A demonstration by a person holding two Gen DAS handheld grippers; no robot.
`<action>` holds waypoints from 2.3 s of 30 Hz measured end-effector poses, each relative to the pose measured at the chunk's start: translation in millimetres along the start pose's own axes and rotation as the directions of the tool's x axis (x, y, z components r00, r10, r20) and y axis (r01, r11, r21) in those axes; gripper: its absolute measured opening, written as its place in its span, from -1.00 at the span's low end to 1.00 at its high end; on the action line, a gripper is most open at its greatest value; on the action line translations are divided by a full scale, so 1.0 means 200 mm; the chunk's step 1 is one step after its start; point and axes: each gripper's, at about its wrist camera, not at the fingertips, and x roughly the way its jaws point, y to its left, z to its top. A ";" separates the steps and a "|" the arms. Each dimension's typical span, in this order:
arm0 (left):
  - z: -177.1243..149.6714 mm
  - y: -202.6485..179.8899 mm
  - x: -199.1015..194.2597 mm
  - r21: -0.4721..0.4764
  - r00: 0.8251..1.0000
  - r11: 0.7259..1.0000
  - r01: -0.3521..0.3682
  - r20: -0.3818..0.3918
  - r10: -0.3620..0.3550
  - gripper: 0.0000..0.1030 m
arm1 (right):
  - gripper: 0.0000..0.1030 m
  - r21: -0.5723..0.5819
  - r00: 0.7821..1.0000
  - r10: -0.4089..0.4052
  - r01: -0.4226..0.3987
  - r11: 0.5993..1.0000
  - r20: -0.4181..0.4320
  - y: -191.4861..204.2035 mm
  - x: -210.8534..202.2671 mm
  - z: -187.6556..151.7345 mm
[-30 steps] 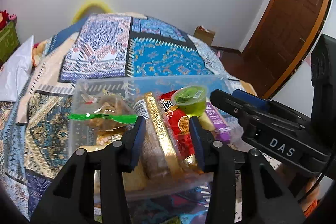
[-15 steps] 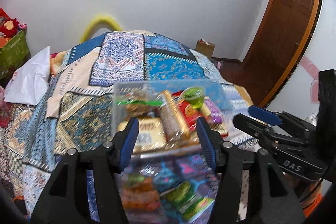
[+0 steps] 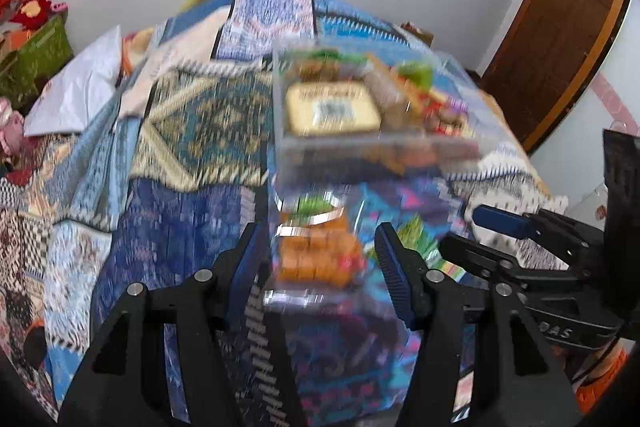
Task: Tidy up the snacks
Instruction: 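Grasp the orange puffed snack bag with the left gripper while the right grasps the green pea snack bag, then lower the orange snack bag and green pea bag into the clear box, open both grippers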
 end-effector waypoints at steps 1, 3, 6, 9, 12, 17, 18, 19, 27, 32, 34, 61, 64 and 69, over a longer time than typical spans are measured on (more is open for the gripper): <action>-0.02 0.01 0.01 0.000 1.000 1.000 -0.002 -0.010 0.002 0.11 | 0.06 -0.004 1.000 -0.001 0.001 1.000 -0.016 0.01 0.03 -0.01; -0.07 0.02 0.03 -0.004 1.000 1.000 -0.006 -0.029 0.006 0.11 | 0.06 -0.011 0.999 -0.003 0.002 1.000 -0.052 0.03 0.10 -0.03; -0.12 0.06 0.08 -0.024 0.998 1.000 -0.006 -0.061 0.004 0.11 | 0.06 -0.024 0.996 -0.003 0.001 1.000 -0.092 0.05 0.18 -0.04; -0.12 0.07 0.11 -0.034 0.997 0.999 -0.006 -0.079 0.004 0.11 | 0.07 -0.052 0.993 -0.018 0.012 0.999 -0.114 0.08 0.23 -0.06; -0.10 0.08 0.15 -0.055 0.996 0.999 0.000 -0.089 -0.005 0.11 | 0.02 -0.095 0.993 -0.036 0.026 0.995 -0.108 0.10 0.24 -0.07; -0.06 0.05 0.20 -0.049 0.996 0.999 0.013 -0.091 -0.018 0.15 | -0.17 -0.081 0.996 -0.029 0.022 0.996 -0.083 0.05 0.20 -0.07; -0.06 0.04 0.21 -0.047 0.995 0.999 0.012 -0.094 -0.016 0.20 | -0.25 -0.066 0.997 -0.020 0.015 0.998 -0.075 0.03 0.18 -0.07; -0.05 0.04 0.23 -0.046 0.995 0.999 0.010 -0.100 -0.015 0.22 | -0.28 -0.051 0.998 -0.018 0.015 0.999 -0.066 0.01 0.16 -0.07; 0.01 0.00 0.39 -0.056 0.990 0.998 0.006 -0.138 -0.014 0.35 | -0.33 0.013 0.999 -0.035 0.035 0.999 -0.004 -0.11 0.04 -0.08; 0.01 -0.07 0.44 0.002 0.993 0.998 -0.061 -0.105 0.061 0.35 | -0.33 0.035 1.000 -0.029 0.029 0.999 0.009 -0.13 0.03 -0.08; 0.00 -0.08 0.43 0.018 0.993 0.997 -0.074 -0.086 0.075 0.27 | -0.33 0.040 1.000 -0.029 0.028 0.999 0.011 -0.13 0.02 -0.08; 0.15 -0.17 -0.07 0.038 0.988 0.999 0.034 0.149 -0.039 0.09 | -0.33 0.068 0.981 -0.045 0.033 0.997 0.187 -0.17 -0.23 0.09; 0.22 -0.20 -0.09 0.045 0.983 0.998 0.043 0.178 -0.051 0.09 | -0.33 0.073 0.977 -0.056 0.041 0.996 0.207 -0.19 -0.25 0.13; 0.34 -0.25 -0.07 0.060 0.976 0.997 0.051 0.209 -0.063 0.09 | -0.33 0.087 0.968 -0.074 0.055 0.995 0.240 -0.24 -0.25 0.21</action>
